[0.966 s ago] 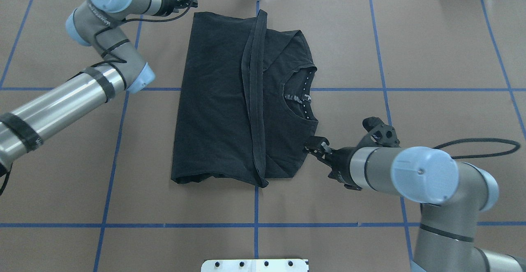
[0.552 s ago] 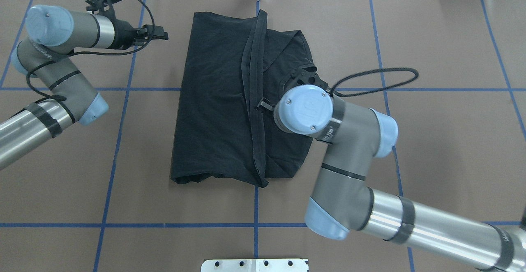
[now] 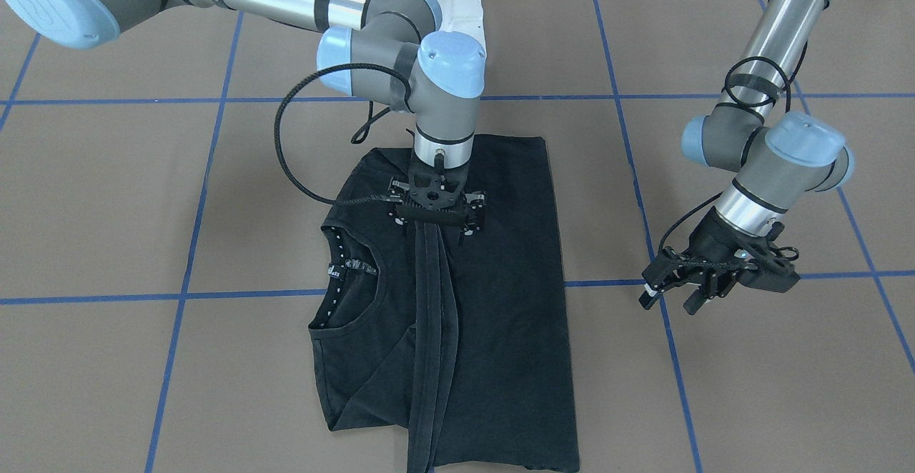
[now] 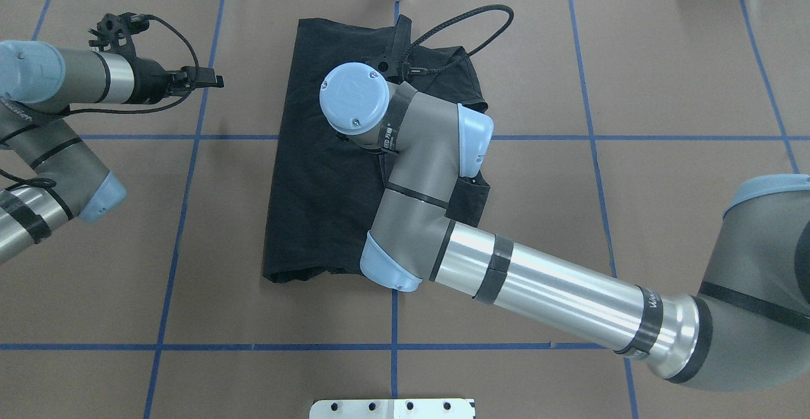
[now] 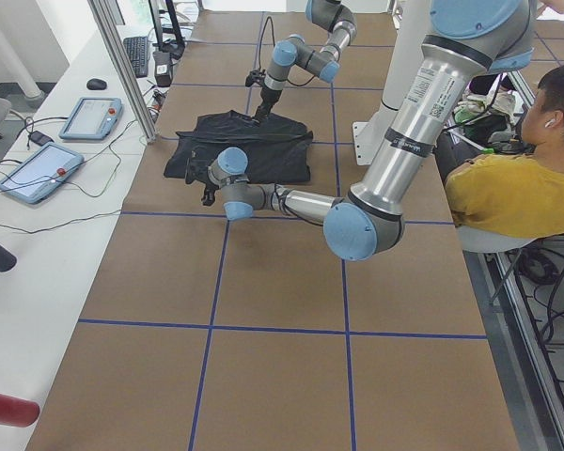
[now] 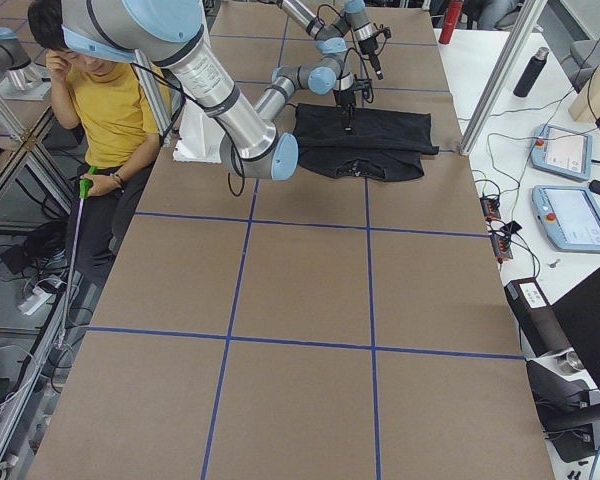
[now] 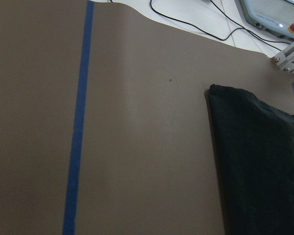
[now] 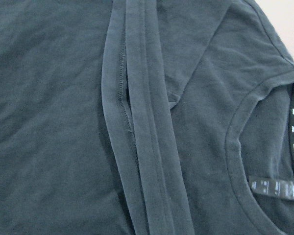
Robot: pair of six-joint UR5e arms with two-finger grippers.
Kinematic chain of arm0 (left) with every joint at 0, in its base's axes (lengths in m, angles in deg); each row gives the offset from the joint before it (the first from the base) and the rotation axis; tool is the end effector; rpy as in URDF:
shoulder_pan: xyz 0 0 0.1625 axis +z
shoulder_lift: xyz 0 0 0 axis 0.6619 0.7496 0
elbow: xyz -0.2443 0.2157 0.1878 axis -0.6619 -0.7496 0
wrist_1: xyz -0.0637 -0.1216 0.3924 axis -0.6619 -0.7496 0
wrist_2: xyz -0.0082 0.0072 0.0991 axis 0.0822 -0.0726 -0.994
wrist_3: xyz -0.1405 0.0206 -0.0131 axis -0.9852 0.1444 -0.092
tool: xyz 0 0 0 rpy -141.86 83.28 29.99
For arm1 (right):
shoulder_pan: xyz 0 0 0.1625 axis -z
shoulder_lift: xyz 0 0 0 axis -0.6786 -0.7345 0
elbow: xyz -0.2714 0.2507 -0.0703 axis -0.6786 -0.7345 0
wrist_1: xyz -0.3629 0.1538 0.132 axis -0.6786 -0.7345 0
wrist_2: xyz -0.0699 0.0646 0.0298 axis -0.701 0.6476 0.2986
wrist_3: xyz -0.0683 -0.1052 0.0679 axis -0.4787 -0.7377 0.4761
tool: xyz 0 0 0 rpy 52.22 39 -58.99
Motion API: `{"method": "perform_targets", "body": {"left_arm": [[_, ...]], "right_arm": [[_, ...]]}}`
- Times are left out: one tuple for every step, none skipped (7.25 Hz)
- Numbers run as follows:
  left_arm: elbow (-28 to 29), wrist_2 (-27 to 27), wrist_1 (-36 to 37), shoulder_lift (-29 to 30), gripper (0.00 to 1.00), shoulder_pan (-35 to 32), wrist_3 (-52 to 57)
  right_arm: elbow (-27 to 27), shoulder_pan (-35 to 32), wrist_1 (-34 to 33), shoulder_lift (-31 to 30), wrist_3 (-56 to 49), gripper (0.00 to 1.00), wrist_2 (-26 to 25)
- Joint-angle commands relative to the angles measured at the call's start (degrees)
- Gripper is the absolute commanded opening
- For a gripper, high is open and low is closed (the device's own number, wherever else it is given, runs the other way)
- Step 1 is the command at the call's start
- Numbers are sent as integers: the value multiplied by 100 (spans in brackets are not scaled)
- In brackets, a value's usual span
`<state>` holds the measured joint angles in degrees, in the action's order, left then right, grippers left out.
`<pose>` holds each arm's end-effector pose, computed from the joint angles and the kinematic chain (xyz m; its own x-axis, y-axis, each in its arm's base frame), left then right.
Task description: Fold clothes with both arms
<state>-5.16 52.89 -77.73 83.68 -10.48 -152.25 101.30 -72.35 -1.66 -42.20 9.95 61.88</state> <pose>0.3672 -0.6061 0.4337 0.3821 0.0374 -0.9234 0.4372 0.8730 0.2163 -0.6256 -0.5038 0.1530 0.7703 0.1230 0.6257 -0.2759 0.9489 0.1532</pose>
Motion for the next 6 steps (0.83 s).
{"method": "perform_targets", "body": {"left_arm": [[1,-26,-5,-27,100,7,-2],[-7,-26,-5,-27,100,7,-2],[-7,-26,-5,-27,100,-2,-2],[1,-34,-5,-27,100,7,-2],[10,-34,-5,-27,100,7,-11],[10,-34,-5,-27,100,7,-11]], "right_arm": [[-781,-45,-3,225,-1201,92,4],[-1001,-45,6,303,-1509,92,21],[-1273,-45,23,374,-1503,93,65],[-1693,-140,224,583,-1503,93,196],[-1915,-202,461,646,-1538,93,250],[-1926,-342,480,656,-1565,92,502]]}}
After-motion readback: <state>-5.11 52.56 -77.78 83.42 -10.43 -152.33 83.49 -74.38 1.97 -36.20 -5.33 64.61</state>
